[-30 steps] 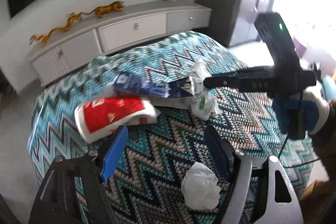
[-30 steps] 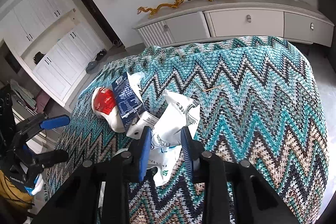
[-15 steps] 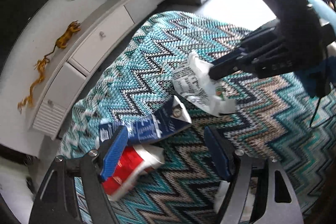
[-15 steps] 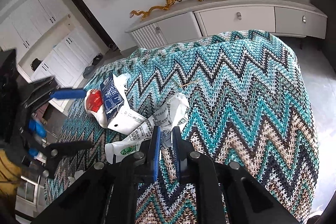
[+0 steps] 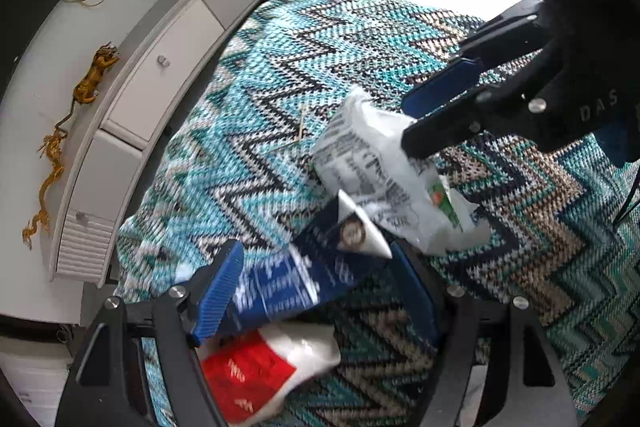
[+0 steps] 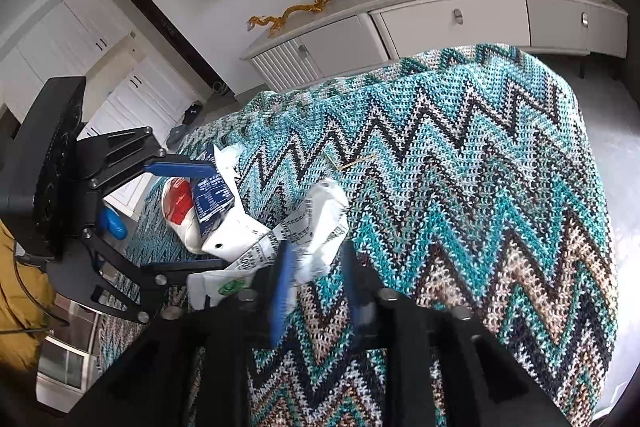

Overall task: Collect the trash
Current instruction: 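Grasp the blue carton with the left tool while the right tool grasps the white paper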

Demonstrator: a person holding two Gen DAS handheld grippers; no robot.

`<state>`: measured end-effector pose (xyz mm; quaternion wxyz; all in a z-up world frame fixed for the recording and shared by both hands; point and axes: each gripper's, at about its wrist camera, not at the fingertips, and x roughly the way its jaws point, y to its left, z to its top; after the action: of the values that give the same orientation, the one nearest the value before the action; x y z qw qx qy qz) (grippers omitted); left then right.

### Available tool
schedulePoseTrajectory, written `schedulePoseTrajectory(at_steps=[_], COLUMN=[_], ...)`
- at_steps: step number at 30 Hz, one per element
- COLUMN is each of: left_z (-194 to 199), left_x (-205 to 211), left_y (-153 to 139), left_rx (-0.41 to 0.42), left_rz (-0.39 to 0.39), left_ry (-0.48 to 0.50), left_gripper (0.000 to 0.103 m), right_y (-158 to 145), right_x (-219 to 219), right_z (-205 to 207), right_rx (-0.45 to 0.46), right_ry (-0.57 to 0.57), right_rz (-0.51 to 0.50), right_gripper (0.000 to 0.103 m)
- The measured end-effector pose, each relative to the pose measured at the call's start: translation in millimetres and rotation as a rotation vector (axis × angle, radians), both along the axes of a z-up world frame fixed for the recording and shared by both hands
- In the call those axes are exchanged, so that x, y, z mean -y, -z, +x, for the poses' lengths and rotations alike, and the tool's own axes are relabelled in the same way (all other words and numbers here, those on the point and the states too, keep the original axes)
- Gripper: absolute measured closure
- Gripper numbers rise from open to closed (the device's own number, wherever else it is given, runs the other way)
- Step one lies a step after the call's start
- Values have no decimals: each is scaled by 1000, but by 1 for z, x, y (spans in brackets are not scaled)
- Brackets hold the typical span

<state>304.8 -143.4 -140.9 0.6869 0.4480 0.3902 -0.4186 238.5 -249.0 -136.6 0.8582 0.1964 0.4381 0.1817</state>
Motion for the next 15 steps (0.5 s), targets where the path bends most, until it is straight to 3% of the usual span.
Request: schedulePoseTrajectory(at_steps=[8, 11, 12, 13, 15], left_z=[13, 15, 15, 15, 14], left_x=[15, 20, 23, 25, 29], left_y=[20, 24, 24, 23, 19], left_rx=[0, 7, 9, 15, 38], left_rz=[50, 58, 56, 53, 45], left_ry=[15, 31, 32, 34, 41], left_gripper=[30, 47, 55, 57, 60], right_y=[11, 16, 19, 21, 22], right_x=[12, 10, 9, 9, 12], right_z=[14, 21, 22, 22, 20], right_rx=[-36, -56, -65, -68, -62], right_ry=[18, 7, -2, -4, 9], right_rz=[154, 170, 189, 204, 222], right_gripper=[63, 63, 64, 75, 82])
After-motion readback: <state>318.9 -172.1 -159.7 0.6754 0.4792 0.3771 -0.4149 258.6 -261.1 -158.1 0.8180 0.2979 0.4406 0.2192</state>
